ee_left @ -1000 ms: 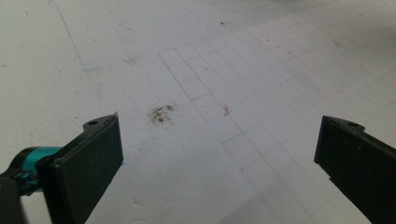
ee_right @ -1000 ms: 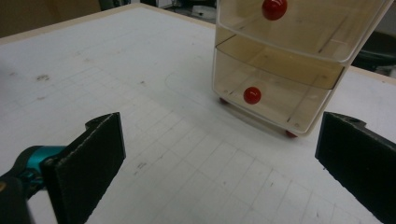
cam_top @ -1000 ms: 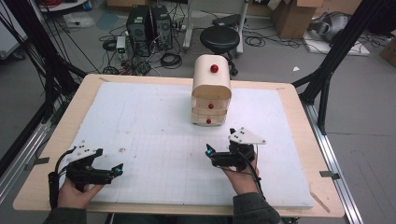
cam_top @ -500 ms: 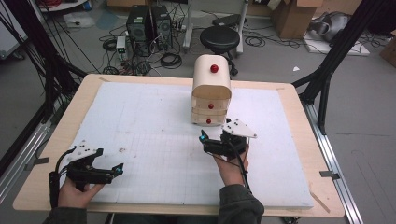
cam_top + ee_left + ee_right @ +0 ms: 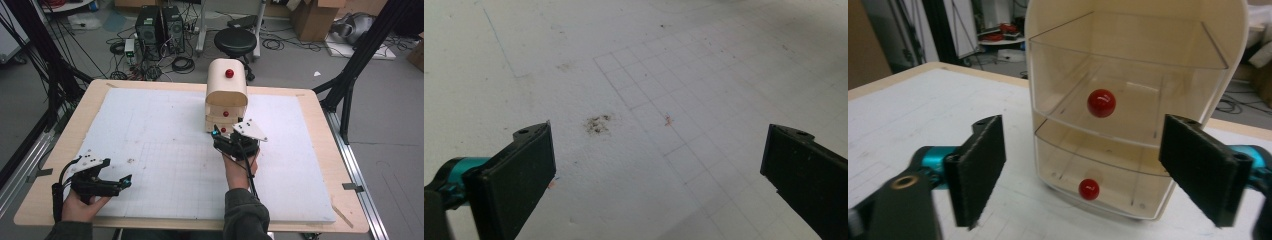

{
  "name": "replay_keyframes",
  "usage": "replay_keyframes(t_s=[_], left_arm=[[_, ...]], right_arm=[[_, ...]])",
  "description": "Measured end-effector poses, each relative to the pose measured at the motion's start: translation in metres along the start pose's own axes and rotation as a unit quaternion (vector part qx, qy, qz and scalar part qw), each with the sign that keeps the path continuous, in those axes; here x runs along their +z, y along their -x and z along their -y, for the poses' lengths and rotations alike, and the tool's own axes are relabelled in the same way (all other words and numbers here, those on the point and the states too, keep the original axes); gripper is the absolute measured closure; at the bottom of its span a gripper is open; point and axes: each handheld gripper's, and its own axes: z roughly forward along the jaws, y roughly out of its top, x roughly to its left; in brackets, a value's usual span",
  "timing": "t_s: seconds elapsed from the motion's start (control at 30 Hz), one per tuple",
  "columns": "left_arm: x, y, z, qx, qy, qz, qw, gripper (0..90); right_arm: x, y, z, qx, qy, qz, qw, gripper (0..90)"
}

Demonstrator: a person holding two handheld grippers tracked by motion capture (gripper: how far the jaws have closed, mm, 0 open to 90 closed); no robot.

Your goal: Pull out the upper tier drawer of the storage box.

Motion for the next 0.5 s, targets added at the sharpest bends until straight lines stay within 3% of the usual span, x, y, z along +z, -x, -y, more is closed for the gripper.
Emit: replay_keyframes(t_s=[0.13, 0.3, 0.5], left_arm=[[0.001, 0.0, 0.0, -0.002, 0.001, 0.002, 1.0, 1.7], [0.001, 0.001, 0.0, -0.001, 0.002, 0.005, 1.0, 1.7], [0.001, 0.0, 0.0, -0.001, 0.001, 0.005, 1.0, 1.7]], right_arm=[[0.006, -0.001, -0.002, 0.009, -0.002, 0.008, 0.9999, 28.4], [0.015, -0.008, -0.002, -0.017, -0.008, 0.032, 0.9993, 35.1], [0.022, -0.009, -0.003, -0.016, -0.008, 0.058, 0.9981, 45.7]])
